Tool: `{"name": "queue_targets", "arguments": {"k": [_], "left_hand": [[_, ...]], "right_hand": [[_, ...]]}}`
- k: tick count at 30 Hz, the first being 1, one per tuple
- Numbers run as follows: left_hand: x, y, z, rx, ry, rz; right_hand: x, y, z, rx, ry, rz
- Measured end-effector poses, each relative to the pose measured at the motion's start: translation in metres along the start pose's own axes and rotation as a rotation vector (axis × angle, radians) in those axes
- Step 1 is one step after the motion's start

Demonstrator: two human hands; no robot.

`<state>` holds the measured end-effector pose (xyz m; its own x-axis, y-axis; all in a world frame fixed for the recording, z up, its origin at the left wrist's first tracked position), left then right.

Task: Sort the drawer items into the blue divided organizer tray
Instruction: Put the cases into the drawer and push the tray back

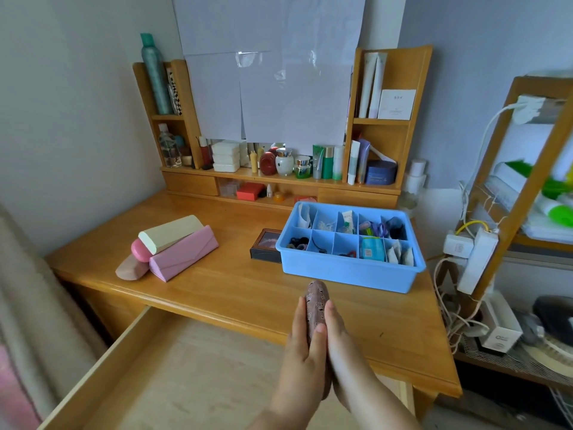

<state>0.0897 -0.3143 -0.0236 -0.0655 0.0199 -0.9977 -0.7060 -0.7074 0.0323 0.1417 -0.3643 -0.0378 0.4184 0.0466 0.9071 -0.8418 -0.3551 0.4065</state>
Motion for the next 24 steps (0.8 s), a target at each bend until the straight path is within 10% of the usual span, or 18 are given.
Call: {"name": "queue_targets", "arguments": {"k": [9,24], "left_hand": [[0.008,0.003,0.048,0.155,-0.143,-0.112],[-0.004,-0.092,0.242,-0.475,-0.422,-0.204]], "right_hand": [[-0.009,0.006,-0.015,0.21,0.133,0.023],[0.025,-0.107,-0.103,0.034,0.028,0.076]]}}
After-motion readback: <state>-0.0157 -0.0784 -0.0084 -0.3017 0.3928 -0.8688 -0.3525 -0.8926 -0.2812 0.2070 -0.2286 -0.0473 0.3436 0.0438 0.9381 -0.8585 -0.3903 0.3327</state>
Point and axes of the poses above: each hand's wrist, its own y-axis away from the middle knuckle, its own z-axis out of the back of the hand, x = y × z, the point moved 8 cm from there along -y, towards the middle knuckle, and after that the axes turned 12 degrees about -x, right-handed, at the moved point
